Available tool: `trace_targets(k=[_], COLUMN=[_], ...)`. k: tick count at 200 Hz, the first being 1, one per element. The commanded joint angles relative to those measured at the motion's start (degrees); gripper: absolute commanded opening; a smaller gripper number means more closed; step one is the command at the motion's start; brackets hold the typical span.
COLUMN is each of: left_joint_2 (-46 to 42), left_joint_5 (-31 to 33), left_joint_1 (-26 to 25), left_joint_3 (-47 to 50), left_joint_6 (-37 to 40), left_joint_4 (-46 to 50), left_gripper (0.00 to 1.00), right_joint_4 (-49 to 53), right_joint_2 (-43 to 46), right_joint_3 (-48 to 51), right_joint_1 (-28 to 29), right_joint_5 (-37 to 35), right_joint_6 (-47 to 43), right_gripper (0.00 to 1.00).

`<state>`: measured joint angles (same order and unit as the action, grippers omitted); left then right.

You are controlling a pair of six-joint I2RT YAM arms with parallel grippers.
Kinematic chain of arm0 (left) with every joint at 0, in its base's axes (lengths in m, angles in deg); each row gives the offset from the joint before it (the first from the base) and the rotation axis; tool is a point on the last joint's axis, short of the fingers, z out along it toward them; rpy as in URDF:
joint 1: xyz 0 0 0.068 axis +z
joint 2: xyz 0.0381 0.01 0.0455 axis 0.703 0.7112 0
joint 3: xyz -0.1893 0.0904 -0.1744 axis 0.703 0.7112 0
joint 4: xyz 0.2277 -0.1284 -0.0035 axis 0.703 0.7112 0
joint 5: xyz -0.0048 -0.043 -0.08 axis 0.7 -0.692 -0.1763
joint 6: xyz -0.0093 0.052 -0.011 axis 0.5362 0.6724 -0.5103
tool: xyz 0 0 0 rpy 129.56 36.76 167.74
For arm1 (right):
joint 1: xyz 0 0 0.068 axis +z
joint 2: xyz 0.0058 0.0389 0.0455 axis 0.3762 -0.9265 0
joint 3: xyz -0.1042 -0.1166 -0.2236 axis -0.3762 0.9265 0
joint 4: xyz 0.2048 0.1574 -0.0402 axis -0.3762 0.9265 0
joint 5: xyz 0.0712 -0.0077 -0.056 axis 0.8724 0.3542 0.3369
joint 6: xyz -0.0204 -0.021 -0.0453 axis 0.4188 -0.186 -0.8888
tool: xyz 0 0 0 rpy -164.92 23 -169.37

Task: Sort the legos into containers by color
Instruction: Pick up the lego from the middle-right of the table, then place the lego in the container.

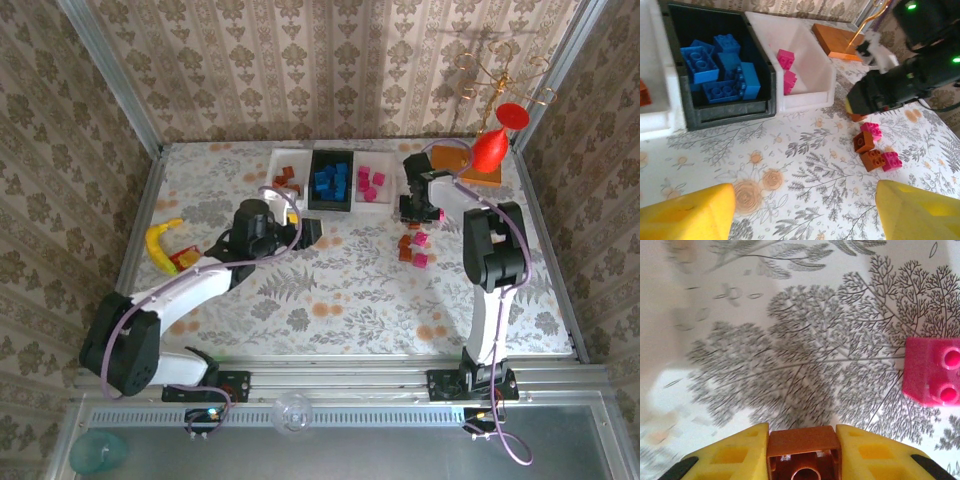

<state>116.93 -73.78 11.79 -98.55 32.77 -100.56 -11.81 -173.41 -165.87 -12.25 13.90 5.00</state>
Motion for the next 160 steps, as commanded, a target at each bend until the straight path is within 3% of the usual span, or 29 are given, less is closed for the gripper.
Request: trace_targets(k=[1, 37, 81, 130, 160], left_joint_2=[-4.7, -11.5, -16.9, -20.0, -21.7], left_joint_5=[1.1, 2.5, 5.8, 9.0, 8.8], left_joint_1=[3.1, 10.1, 15.5, 17.2, 17.1], left_joint_3=[2.9, 6.6, 11.0, 14.2, 15.0], left_joint_6=[0.2, 2.0, 2.8, 2.9, 2.6], left_joint_4=[3.5, 9.6, 12.0, 10.5, 9.8], left_gripper=[0.76, 0.77, 0.77, 0.78, 0.78], right_joint_4=[-7.5, -12.7, -18.1, -22.0, -20.9], right_joint_2=[10.2, 10.5, -0.2, -16.7, -28.0], right_joint_3=[2.0, -1.7, -14.9, -32.6, -46.5], right_joint_1=[2.9, 11.1, 19.4, 22.4, 22.1], right_joint_5=[6.9, 11.6, 13.8, 14.9, 10.9], right_joint_6=[0.8, 3.0, 4.8, 7.4, 7.2], right_gripper=[0.34, 0.34, 0.33, 0.34, 0.4])
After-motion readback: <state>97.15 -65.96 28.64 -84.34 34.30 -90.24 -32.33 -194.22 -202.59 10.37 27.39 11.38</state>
